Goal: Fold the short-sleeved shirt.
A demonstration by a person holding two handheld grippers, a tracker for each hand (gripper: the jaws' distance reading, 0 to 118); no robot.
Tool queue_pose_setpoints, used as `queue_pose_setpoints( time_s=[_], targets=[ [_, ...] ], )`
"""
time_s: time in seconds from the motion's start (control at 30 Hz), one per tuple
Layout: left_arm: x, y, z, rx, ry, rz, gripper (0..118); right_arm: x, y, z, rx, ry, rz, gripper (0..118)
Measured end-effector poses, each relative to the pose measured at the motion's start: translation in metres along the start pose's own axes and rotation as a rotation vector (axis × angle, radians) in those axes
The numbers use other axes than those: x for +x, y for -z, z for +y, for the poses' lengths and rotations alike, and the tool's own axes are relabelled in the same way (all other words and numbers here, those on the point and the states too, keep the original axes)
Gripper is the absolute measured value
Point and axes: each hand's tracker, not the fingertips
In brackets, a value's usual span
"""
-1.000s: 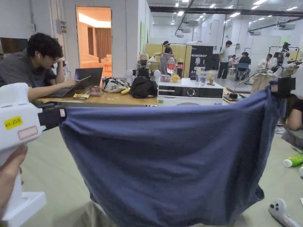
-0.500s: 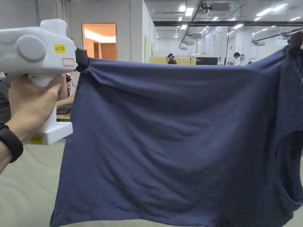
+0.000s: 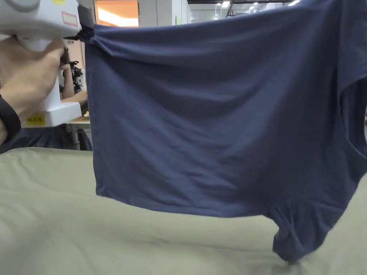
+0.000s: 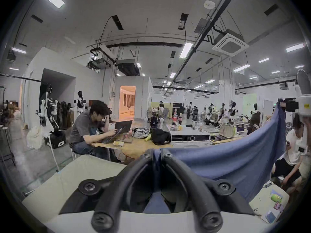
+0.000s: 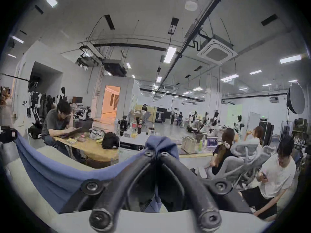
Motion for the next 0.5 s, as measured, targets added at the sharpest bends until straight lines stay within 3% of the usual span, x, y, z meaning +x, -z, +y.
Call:
queue_pose_setpoints(
  time_s=[0.17,0.4,0.5],
  targets=[
    [0.000,0.020,-0.007,0.002,0.001,0.004,1,-0.009,0.014,0.001,-0.012,-0.028,-0.009,0],
    [-0.019,0.040,-0.073,-0.128,-0.077,-0.045,1,-0.014,0.017,-0.062,-0.104,0.016,0.029,0],
    [-0.020,0.028,-0.116,-0.195,-0.037,-0.045,1,-0.011,-0.005,-0.102,-0.163,0.060,0.086,0]
  ],
)
